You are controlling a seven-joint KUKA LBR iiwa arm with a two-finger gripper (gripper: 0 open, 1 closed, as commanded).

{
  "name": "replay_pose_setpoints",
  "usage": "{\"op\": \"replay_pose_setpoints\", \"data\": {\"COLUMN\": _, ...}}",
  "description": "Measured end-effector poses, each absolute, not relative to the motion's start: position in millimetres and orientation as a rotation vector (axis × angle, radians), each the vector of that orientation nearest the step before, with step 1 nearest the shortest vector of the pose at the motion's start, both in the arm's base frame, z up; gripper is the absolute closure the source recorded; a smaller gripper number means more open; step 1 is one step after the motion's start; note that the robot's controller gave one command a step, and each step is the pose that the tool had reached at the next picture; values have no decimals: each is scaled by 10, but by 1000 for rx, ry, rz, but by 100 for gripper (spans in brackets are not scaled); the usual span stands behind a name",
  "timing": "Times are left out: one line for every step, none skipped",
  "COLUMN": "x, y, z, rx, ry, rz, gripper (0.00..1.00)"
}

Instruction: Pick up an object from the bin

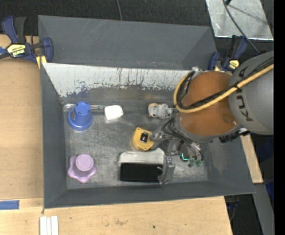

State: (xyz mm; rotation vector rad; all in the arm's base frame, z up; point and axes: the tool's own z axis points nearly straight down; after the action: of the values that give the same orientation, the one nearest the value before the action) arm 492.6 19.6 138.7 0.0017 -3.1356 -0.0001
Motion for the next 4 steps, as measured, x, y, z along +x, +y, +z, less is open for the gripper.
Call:
{"op": "replay_pose_setpoints", "data": {"x": 4946, "y": 196, "z": 1425, "rx": 1, "ry": -3144, "rz": 0, "gripper": 0}}
{"op": "replay_pose_setpoints", "data": {"x": 4994, "y": 396, "z": 749, "rx": 582, "ry": -3105, "rz": 1, "gripper": 100}}
{"op": "replay_pose_setpoints", "data": {"x": 4994, "y": 396, "z": 749, "rx": 581, "ry": -3105, "rz": 1, "gripper": 100}}
{"op": "replay_pose_setpoints", "data": {"x": 5076, "y": 291, "z": 2104, "rx": 536, "ry": -3098, "rz": 0, "gripper": 100}}
